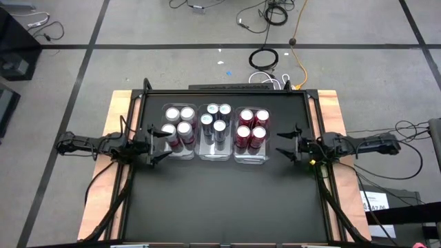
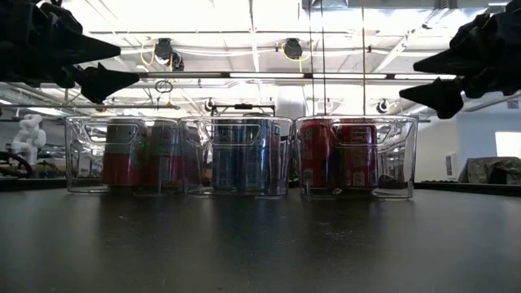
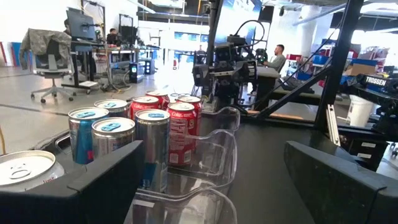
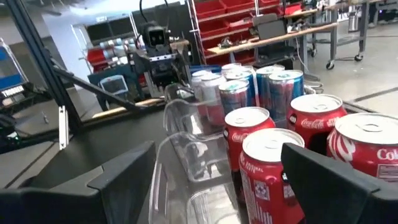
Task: Sort soda cans
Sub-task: Return to Home Position
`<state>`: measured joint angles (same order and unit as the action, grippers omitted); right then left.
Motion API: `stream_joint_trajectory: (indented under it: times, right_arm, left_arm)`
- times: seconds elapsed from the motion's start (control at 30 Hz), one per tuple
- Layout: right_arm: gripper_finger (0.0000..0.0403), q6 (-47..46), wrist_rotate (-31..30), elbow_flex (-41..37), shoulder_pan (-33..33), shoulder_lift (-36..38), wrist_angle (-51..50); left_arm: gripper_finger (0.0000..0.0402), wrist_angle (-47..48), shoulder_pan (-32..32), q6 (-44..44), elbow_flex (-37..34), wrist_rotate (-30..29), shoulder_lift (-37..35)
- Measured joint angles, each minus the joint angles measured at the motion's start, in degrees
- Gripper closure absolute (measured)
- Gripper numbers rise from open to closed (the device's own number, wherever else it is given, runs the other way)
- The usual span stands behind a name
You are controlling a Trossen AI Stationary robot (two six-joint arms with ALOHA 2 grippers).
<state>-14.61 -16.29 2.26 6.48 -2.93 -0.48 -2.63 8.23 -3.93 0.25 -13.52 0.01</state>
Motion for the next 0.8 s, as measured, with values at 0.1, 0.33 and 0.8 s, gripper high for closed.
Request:
stream_joint_trajectory:
  times: [0.1, 0.33, 0.8]
  right_arm:
    - [0.0064, -0.3, 0.2, -0.9, 0.0, -1.9, 2.5]
    - [0.0064, -1.2, 0.2, -1.5, 0.0, -7.3, 4.0]
    - [0.0064, 0.3, 0.2, -1.4, 0.0, -10.8, 3.9]
  left_arm:
    - [0.0011, 0.0, 0.0, 0.0, 0.0, 0.0, 0.0]
    - [0.0011, 0.0, 0.0, -0.1, 0.0, 0.0, 0.0]
    - [0.0011, 0.1, 0.0, -0.1, 0.0, 0.0, 0.0]
